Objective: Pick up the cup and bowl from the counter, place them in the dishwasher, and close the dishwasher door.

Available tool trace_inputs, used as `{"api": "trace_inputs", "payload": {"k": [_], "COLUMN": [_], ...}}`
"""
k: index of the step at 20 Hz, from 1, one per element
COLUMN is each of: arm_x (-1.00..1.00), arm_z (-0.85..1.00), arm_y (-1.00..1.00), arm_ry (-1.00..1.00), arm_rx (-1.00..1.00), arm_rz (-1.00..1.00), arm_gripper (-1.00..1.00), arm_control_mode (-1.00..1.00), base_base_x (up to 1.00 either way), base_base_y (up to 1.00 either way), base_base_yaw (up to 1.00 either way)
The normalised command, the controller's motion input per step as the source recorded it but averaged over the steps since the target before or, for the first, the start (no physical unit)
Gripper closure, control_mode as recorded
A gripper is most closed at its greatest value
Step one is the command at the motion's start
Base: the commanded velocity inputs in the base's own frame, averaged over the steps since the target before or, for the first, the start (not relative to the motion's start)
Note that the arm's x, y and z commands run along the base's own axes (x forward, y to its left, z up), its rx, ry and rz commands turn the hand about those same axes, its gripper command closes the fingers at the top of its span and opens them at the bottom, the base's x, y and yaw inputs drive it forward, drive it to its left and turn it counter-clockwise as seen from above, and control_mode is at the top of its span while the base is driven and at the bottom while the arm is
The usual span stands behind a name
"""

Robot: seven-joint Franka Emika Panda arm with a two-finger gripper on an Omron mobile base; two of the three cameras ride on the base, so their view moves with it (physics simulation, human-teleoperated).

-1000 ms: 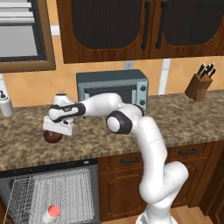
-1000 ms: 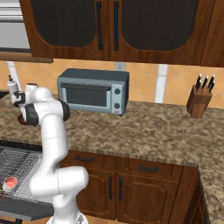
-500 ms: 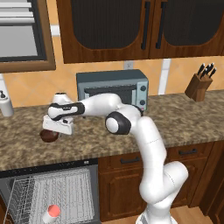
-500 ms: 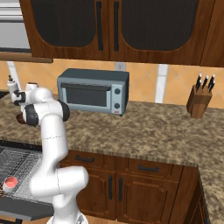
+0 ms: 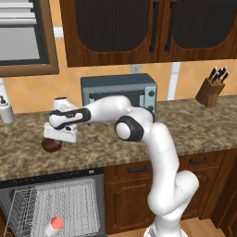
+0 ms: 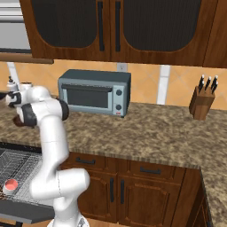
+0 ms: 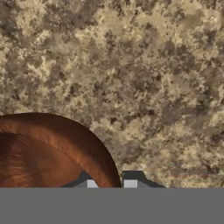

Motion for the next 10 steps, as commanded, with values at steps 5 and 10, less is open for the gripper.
{"api": "trace_inputs", "payload": {"k": [5,10], "arm_x": [-0.96,-0.98], "arm_z": [0.17,0.10], "arm_y": [-0.31,-0.35], "arm_ry": [-0.21,-0.19], "arm_rx": [0.06,0.06], "arm_rz": [0.00,-0.02], "arm_gripper": [1.00,1.00], "arm_control_mode": [-1.00,-1.00], "base_base_x": [0.00,0.00], "base_base_y": [0.00,0.00], "base_base_yaw": [0.00,0.00]}}
